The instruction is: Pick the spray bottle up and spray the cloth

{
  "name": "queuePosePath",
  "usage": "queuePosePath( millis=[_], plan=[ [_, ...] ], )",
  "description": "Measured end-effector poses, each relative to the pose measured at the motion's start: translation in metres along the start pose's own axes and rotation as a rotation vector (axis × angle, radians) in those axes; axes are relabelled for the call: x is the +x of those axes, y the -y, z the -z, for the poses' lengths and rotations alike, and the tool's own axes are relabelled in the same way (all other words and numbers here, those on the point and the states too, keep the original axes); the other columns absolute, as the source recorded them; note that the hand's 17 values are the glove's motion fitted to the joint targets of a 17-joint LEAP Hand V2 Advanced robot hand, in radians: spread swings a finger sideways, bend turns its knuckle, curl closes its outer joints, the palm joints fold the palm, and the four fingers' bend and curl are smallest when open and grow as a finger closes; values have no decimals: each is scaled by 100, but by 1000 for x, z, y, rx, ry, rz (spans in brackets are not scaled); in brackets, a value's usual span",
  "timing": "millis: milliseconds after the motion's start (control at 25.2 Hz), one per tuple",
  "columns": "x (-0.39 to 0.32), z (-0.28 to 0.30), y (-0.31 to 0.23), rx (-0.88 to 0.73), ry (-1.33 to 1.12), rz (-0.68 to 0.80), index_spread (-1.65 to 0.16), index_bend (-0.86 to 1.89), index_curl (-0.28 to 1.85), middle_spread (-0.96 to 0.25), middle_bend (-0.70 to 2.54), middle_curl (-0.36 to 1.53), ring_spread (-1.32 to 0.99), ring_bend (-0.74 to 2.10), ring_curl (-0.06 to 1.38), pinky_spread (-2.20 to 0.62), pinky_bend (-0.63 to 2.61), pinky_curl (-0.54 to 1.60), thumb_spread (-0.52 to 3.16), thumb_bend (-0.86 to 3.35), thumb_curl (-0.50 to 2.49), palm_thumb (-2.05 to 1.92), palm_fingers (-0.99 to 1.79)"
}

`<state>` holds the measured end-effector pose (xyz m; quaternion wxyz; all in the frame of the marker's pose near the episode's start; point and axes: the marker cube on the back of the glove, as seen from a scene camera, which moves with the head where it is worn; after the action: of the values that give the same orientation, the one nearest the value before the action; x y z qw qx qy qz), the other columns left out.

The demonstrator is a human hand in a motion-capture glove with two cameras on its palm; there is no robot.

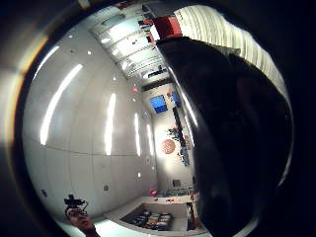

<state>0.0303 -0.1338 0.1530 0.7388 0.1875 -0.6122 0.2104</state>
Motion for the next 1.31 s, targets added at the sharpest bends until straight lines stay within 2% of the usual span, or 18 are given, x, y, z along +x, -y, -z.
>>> queuePosePath(
  millis=[357, 675, 1310],
  plan=[
    [-6, -1, 0, -5, 36, -12, -29, 24, 29, 4, 26, 39, 10, 42, 34, 17, 38, 33, 109, 1, 54, 98, 33],
    [0, 2, 9, -15, 61, 15, -21, 49, 39, 1, 45, 46, 5, 41, 33, 17, 4, 23, 116, 6, 57, 109, 72],
    [-1, 16, 15, -35, 67, 3, -13, 56, 51, -1, 58, 53, -2, 49, 41, 15, 8, 14, 123, 12, 62, 121, 77]
  ],
)
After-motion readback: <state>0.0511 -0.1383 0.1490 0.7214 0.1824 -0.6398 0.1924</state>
